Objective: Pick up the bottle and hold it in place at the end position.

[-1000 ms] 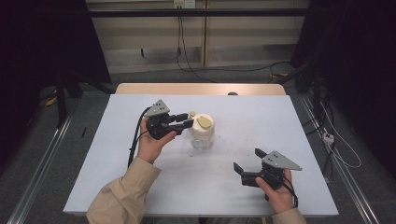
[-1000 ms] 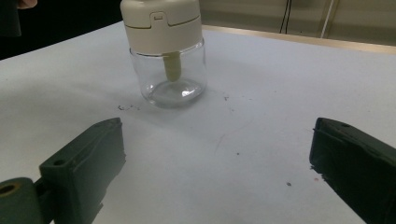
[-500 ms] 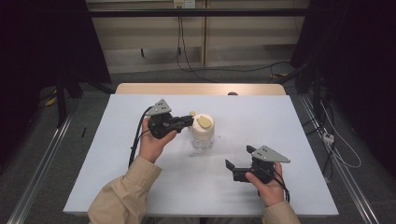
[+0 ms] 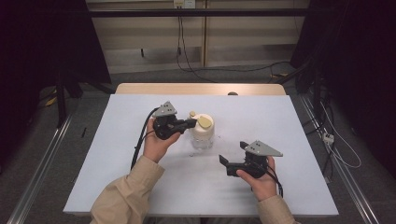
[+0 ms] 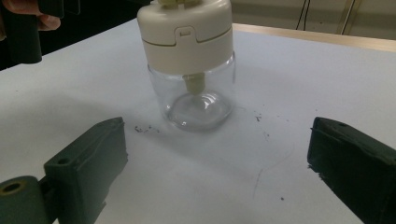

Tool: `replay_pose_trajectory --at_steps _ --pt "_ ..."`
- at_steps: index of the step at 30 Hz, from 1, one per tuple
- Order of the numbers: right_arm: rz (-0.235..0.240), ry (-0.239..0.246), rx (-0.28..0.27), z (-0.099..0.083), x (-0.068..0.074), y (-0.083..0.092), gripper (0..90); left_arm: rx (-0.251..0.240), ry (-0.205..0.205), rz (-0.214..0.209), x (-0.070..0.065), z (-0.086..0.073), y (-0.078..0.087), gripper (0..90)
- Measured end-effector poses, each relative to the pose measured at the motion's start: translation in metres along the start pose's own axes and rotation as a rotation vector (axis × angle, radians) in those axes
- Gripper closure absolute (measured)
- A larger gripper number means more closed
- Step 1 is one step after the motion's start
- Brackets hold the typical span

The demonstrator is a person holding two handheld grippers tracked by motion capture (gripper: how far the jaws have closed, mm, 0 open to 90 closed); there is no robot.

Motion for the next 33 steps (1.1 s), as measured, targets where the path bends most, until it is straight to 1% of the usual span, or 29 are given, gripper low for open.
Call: replay_pose_trajectory --at_steps 4,9,16,19,21,28,31,33 --pt "0.000 0.006 0.009 0.005 0.003 -0.004 4.2 0.006 -0.002 0.008 -0.001 0.001 -0.001 90.0" --pt "-0.002 0.006 0.017 0.012 0.007 -0.009 6.1 0.006 0.004 0.001 -0.002 0.000 -0.001 90.0" --pt "0.005 0.012 0.023 0.025 0.013 -0.016 7.8 0.007 0.005 0.003 -0.002 0.000 -0.002 90.0" --pt "0.018 0.012 0.021 0.030 0.014 -0.018 11.2 0.009 0.001 0.010 -0.003 0.001 -0.002 90.0" --pt "0.014 0.011 0.025 0.032 0.014 -0.019 12.6 0.008 0.005 0.009 -0.003 0.001 -0.002 90.0" --pt "0.004 0.010 0.026 0.041 0.011 -0.023 28.2 0.008 0.008 0.011 -0.004 0.001 -0.002 90.0" --pt "0.006 0.017 0.022 0.044 0.010 -0.023 40.3 0.011 0.004 0.014 -0.004 0.000 -0.002 90.0" --pt "0.007 0.014 0.023 0.046 0.009 -0.024 49.2 0.012 0.003 0.017 -0.004 0.000 -0.002 90.0"
Point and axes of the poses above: each handheld gripper's, and its own axes: y roughly backward along the jaws, z roughly out of its top, x roughly to its left, the point moved 4 cm from there along -y, roughly forward along the jaws, and after that the axes turned 12 degrees about -z, right-handed, at the moved point
